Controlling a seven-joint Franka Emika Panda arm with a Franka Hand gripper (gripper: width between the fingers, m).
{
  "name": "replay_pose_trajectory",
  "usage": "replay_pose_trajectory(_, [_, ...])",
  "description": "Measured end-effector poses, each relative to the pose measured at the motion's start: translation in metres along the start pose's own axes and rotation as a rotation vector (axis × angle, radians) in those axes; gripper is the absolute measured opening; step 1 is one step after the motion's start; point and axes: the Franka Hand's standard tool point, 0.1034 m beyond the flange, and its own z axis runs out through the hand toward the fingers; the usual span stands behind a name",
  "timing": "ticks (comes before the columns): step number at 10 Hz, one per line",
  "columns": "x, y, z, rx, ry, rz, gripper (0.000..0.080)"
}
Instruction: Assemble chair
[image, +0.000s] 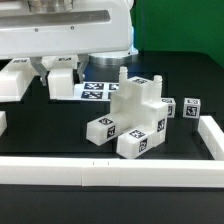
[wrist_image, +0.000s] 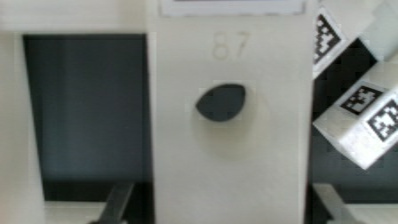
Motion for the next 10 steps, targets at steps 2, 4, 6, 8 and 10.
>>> replay_pose_trajectory(2, [0.000, 0.000, 0.001, 0.000, -0.002, 0.019, 0.0284])
replay_pose_trajectory(4, [-0.005, -0.003, -0.001, 0.011, -0.014, 0.234, 0.0284])
replay_pose_trajectory(6, [-0.012, -0.013, -0.004, 0.016, -0.020, 0.404, 0.0284])
replay_pose_trajectory(8, [-0.012, -0.031, -0.017, 0.025, -0.018, 0.544, 0.0284])
replay_pose_trajectory(10, [-0.007, -0.054, -0.031, 0.033, -0.014, 0.742, 0.0284])
